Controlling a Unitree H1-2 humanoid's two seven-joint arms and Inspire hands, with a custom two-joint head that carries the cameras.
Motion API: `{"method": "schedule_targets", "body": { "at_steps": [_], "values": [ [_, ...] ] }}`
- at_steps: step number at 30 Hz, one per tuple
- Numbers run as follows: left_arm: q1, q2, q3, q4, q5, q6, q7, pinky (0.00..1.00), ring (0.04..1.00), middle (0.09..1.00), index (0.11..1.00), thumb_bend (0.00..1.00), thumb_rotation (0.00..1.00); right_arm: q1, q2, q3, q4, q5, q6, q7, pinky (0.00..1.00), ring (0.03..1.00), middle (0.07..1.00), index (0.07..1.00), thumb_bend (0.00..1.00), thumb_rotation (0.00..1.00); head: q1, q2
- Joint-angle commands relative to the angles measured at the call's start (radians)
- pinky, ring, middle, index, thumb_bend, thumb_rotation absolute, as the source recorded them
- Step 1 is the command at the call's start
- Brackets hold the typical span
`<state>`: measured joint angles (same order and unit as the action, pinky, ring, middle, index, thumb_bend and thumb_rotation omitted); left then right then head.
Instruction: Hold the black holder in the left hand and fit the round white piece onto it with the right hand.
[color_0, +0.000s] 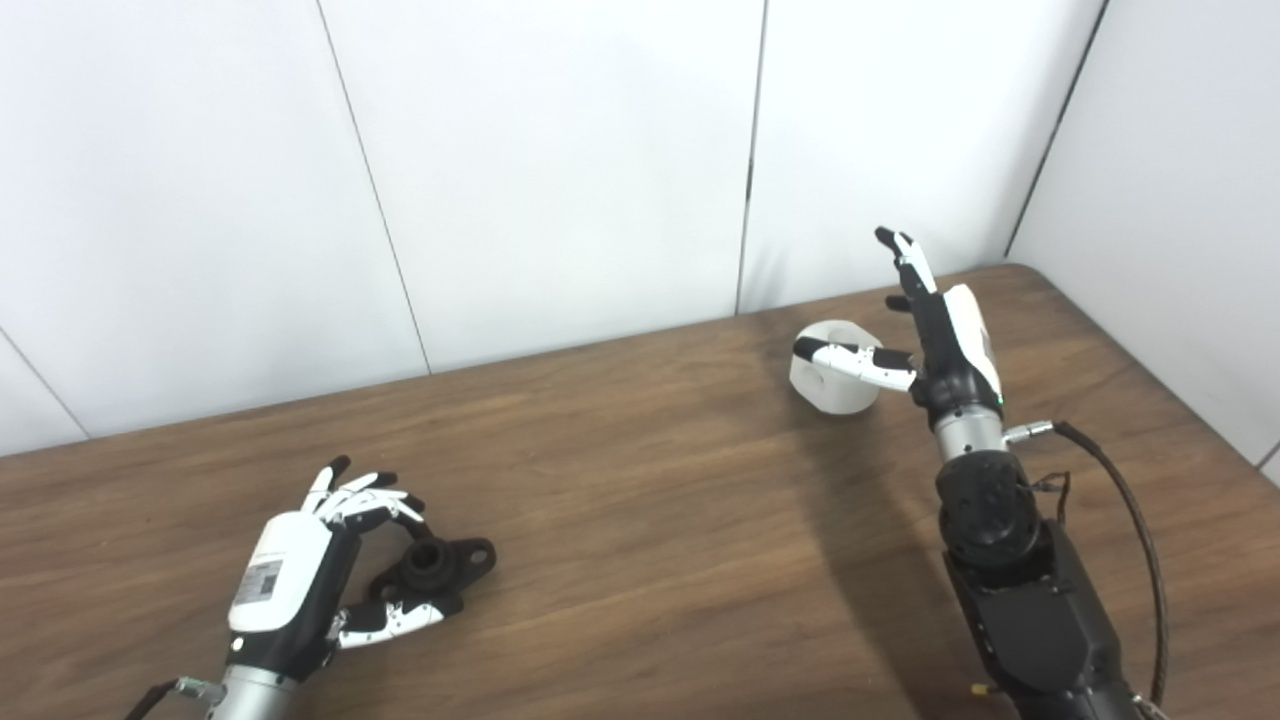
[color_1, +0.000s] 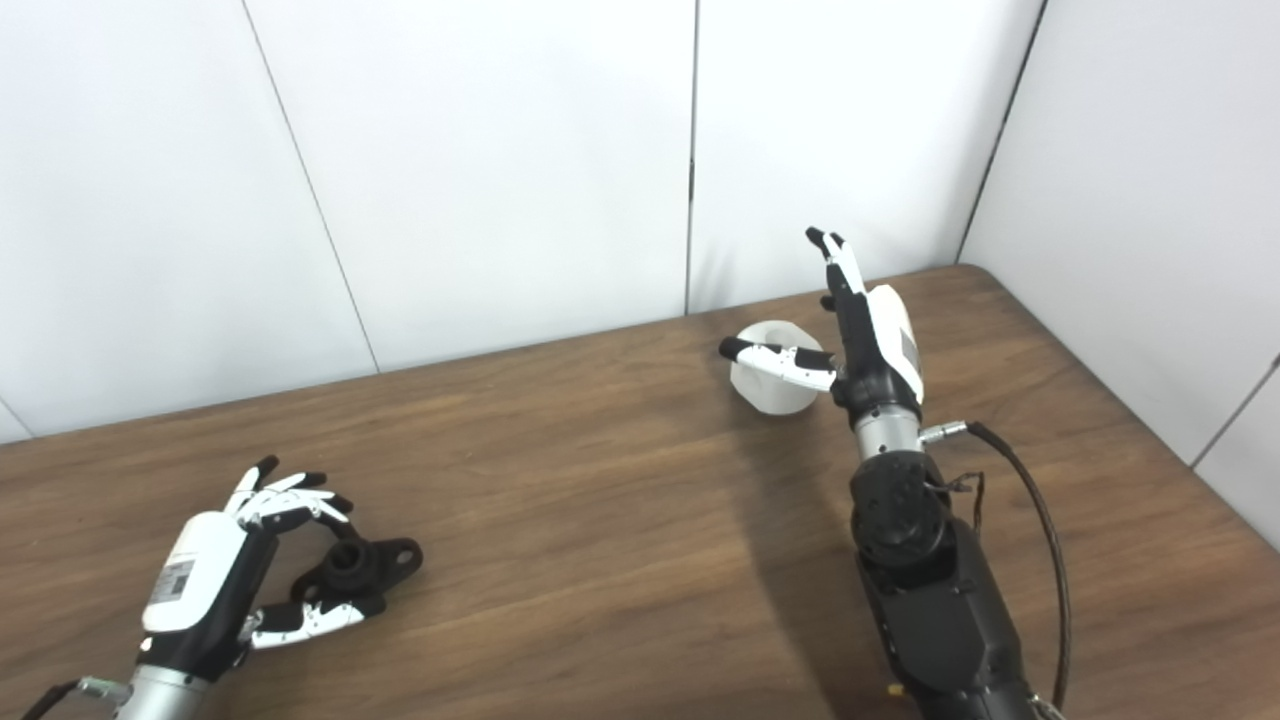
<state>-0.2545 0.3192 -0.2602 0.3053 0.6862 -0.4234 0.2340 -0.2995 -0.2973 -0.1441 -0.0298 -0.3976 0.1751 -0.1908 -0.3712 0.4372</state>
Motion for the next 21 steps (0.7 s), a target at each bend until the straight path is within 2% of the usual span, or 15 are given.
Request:
{"method": "schedule_targets", "body": {
  "at_steps": [1, 7, 12, 21],
  "values": [
    [0.117, -0.008, -0.02, 0.112, -0.007, -0.017, 0.024, 1.0, 0.845, 0.696, 0.483, 0.52, 0.04, -0.024, -0.012, -0.007, -0.039, -0.003, -0.04, -0.02, 0.81, 0.956, 0.993, 0.938, 0.75, 0.38, -0.002, 0.001],
    [0.123, -0.006, -0.017, 0.099, -0.014, -0.021, 0.019, 1.0, 0.847, 0.695, 0.483, 0.52, 0.04, -0.003, -0.005, -0.011, -0.061, -0.005, -0.026, -0.029, 0.82, 0.966, 0.992, 0.925, 0.76, 0.35, -0.008, 0.01],
    [0.131, -0.004, -0.014, 0.084, -0.019, -0.019, 0.013, 1.0, 0.843, 0.693, 0.483, 0.52, 0.04, 0.019, -0.001, -0.013, -0.059, -0.024, -0.016, -0.048, 0.88, 0.982, 0.988, 0.915, 0.76, 0.35, -0.015, 0.018],
    [0.14, 0.0, -0.01, 0.059, -0.023, -0.011, 0.002, 1.0, 0.838, 0.689, 0.483, 0.52, 0.04, 0.035, -0.008, -0.008, -0.019, -0.04, -0.044, -0.079, 0.89, 0.971, 0.972, 0.913, 0.77, 0.34, -0.027, 0.022]
  ]
}}
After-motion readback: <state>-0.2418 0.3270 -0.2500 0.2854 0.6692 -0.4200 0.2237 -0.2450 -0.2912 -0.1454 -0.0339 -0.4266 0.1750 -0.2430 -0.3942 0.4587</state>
